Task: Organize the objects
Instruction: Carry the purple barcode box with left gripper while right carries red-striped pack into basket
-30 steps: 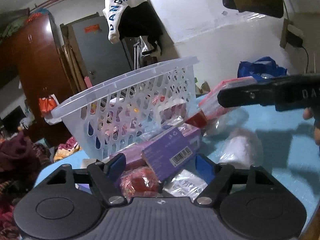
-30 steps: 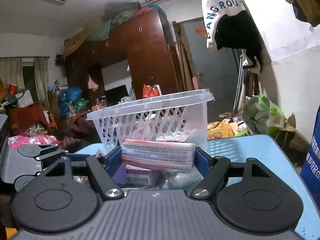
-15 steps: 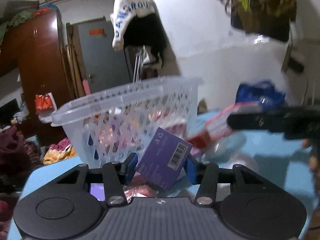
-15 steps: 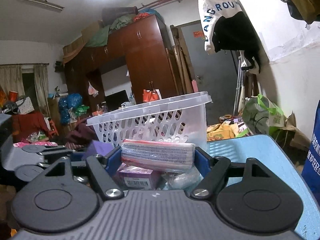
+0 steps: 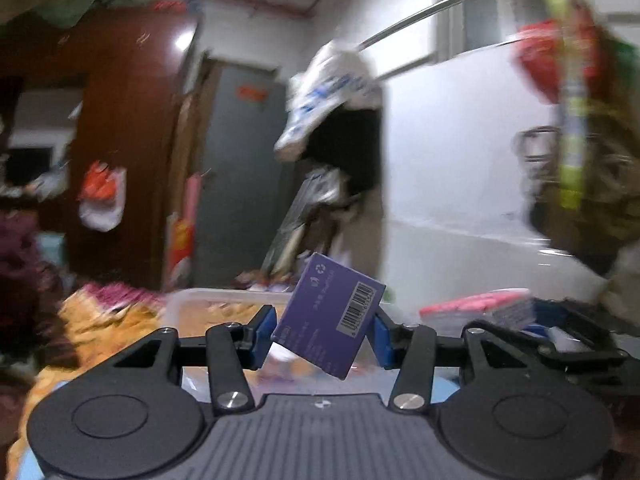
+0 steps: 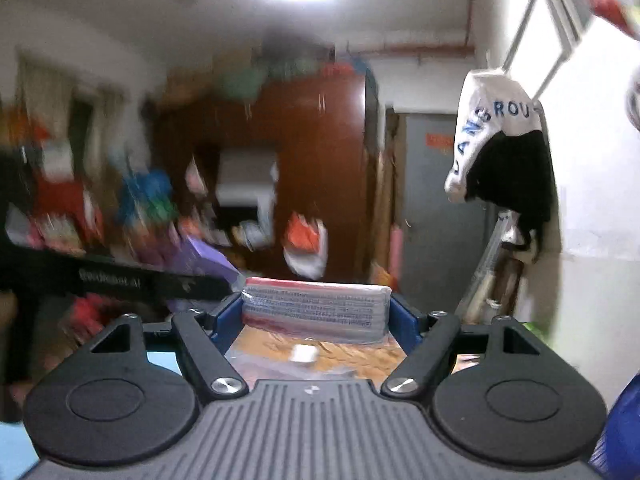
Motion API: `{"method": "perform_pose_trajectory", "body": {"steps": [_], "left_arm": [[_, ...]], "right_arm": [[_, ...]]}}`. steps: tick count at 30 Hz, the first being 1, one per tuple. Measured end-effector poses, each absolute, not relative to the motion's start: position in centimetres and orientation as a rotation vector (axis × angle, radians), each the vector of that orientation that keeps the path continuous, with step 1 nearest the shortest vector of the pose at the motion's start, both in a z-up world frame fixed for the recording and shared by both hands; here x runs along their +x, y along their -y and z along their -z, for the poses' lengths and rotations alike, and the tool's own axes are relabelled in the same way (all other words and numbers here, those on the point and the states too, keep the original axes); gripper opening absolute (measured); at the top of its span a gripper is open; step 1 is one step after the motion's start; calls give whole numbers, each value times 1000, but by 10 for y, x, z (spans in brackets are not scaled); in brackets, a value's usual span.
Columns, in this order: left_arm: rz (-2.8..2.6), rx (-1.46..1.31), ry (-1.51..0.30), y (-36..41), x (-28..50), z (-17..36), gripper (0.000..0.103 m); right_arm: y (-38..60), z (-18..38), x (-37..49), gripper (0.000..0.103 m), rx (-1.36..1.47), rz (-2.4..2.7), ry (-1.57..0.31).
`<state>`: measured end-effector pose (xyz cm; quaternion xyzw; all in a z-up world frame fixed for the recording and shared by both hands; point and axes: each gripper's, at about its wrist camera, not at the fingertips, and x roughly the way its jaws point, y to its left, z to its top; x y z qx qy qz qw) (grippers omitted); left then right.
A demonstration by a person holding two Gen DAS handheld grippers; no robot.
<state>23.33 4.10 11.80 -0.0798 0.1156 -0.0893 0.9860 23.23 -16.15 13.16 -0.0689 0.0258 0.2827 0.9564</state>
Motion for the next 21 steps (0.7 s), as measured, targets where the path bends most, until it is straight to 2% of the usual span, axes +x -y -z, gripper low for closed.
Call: {"method": "perform_pose_trajectory", "body": {"steps": [4,6,7,8,9,14,21], "left_arm": [[142,-194,-362,-50,281,-116,55],[132,-206,-400,-54,294,-109,71],[121,-214,-400,-56,297,-107,89],[107,-222,-398,-57,297,-105,92],[98,-227,-387,-59,292,-103,92],[119,-157,-320,-63,220,-86,92],[147,-124,-439,-63,140,-18,92]], "right_arm": [[141,-138,291,79,-128,-586,-249],[131,-133,304,82,-172,-538,-282],[128,-131,305,87,-189,-525,-287],[129,-130,301,91,-189,-524,-278],[133,-129,293,102,-171,-530,-257],[180,-120,236,103,-43,-562,-185],[211,-55,201,103,-62,-710,-420]]}}
